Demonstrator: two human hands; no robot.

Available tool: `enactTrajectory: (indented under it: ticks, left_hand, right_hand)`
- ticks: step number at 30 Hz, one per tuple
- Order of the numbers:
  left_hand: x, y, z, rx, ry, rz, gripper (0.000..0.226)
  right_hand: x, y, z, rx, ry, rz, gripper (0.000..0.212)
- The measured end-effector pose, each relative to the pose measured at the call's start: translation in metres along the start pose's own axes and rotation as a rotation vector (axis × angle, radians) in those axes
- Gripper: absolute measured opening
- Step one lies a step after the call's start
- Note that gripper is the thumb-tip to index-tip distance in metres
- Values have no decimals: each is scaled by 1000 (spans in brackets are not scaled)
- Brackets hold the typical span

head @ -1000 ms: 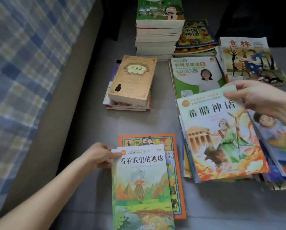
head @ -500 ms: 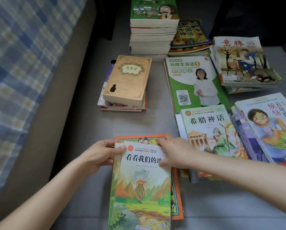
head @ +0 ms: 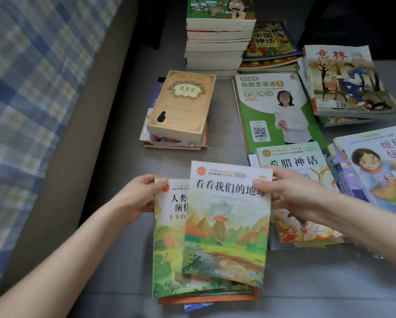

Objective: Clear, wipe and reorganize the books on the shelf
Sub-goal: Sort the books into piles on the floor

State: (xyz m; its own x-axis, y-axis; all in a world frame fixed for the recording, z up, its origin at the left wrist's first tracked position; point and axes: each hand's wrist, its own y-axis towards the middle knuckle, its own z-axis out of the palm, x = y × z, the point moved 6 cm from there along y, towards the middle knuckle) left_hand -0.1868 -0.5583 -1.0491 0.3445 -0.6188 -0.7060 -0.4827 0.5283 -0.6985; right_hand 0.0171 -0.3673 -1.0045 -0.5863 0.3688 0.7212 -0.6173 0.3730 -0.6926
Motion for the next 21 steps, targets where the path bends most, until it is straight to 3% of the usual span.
enactTrajectory:
  ticks: [3,5,9,11,14,15,17,19,21]
  left_hand:
    - [-1,-1,-1,-10,-11,-12,25]
    - [-2,-2,-1,-8,-20,-25,26]
    - [-4,-5,0,-5,-22,-37,24]
    - [-6,-6,2,-5,-28,-45,23]
    - [-14,-10,7,-9,-34,-39,24]
    - [-18,-12,9,-7,-45,-31,26]
    - [-31,-16,16,16,-100,-11,28]
    - [-48,-21,28,70,-167,3,28]
    - [-69,-25,46,126,-242,18,26]
  right_hand:
    - [18,-2,-26,-37,147,-21,29]
    - [34,-2,-54,-107,219,-27,21]
    - [62,-8,-108,-259,143,-110,30]
    - [67,-9,-130,-381,-241,-143,35]
    - [80,-7,-133,-710,-1259,-143,65]
    - [83,-9,-117,-751,-1344,-242,71]
    - [77,-9,-72,-559,-1162,-370,75]
    - [59,-8,-24,-240,-863,-283,87]
    - [45,-11,9,-44,-549,-176,91]
